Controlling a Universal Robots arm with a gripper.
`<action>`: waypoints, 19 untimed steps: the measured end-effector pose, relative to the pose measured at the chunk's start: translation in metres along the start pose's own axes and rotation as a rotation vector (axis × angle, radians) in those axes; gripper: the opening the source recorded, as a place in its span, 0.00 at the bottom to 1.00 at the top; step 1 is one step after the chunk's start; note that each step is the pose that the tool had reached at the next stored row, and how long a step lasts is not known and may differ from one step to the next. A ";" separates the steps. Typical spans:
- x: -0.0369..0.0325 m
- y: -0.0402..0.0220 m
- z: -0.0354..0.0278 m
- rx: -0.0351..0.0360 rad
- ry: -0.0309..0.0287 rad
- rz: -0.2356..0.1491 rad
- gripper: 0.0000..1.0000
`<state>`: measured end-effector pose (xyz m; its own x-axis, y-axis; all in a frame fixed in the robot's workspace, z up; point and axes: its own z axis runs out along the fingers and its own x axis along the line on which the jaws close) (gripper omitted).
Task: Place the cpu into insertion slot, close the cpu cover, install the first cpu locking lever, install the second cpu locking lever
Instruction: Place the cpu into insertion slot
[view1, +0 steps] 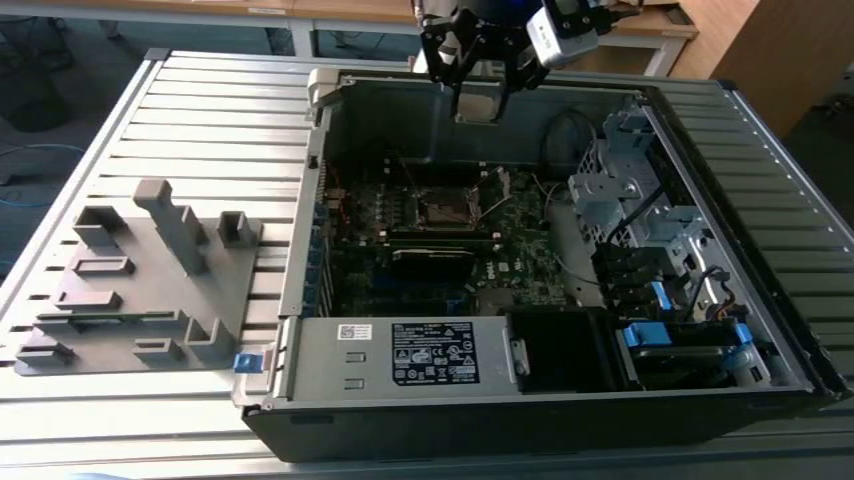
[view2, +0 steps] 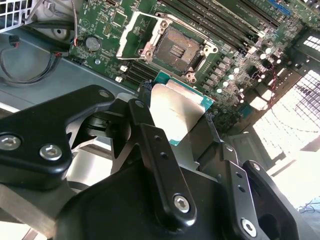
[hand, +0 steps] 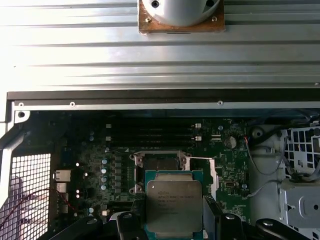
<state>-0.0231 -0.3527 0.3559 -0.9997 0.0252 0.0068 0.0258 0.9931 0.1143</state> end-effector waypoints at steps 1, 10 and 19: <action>0.0000 -0.0001 0.0006 -0.0004 -0.0002 0.000 0.54; 0.0000 -0.0007 0.0059 0.0000 0.0000 0.000 0.54; 0.0000 -0.0009 0.0076 0.0002 0.0000 0.000 0.54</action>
<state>-0.0231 -0.3528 0.3483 -0.9997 0.0251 0.0068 0.0258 0.9931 0.1141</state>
